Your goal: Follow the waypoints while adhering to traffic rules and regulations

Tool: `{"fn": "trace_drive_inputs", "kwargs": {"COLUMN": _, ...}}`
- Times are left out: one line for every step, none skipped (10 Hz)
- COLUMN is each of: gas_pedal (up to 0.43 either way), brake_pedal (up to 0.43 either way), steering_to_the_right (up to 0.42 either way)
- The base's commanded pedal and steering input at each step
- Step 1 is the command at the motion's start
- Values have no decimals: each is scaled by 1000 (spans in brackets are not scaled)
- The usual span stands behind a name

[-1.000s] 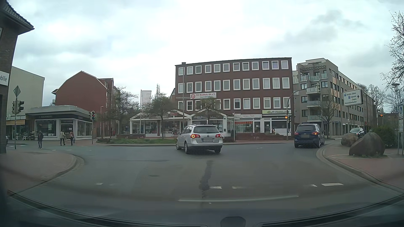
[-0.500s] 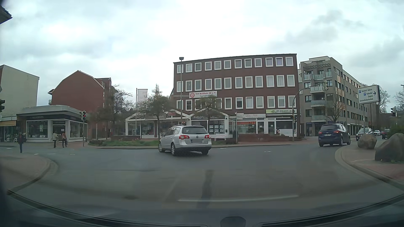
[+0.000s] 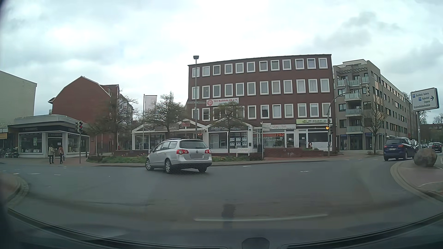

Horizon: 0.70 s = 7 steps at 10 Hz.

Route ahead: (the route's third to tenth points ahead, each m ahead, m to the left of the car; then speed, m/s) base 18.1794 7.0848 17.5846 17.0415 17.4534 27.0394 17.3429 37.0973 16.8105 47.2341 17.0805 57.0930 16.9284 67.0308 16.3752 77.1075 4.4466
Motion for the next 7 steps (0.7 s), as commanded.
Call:
{"fn": "trace_drive_inputs", "kwargs": {"gas_pedal": 47, "brake_pedal": 6, "steering_to_the_right": -5}}
{"fn": "trace_drive_inputs", "kwargs": {"gas_pedal": 39, "brake_pedal": 0, "steering_to_the_right": -5}}
{"fn": "trace_drive_inputs", "kwargs": {"gas_pedal": 28, "brake_pedal": 6, "steering_to_the_right": -5}}
{"fn": "trace_drive_inputs", "kwargs": {"gas_pedal": 20, "brake_pedal": 0, "steering_to_the_right": -6}}
{"fn": "trace_drive_inputs", "kwargs": {"gas_pedal": 0, "brake_pedal": 6, "steering_to_the_right": -9}}
{"fn": "trace_drive_inputs", "kwargs": {"gas_pedal": 0, "brake_pedal": 6, "steering_to_the_right": -12}}
{"fn": "trace_drive_inputs", "kwargs": {"gas_pedal": 0, "brake_pedal": 6, "steering_to_the_right": -20}}
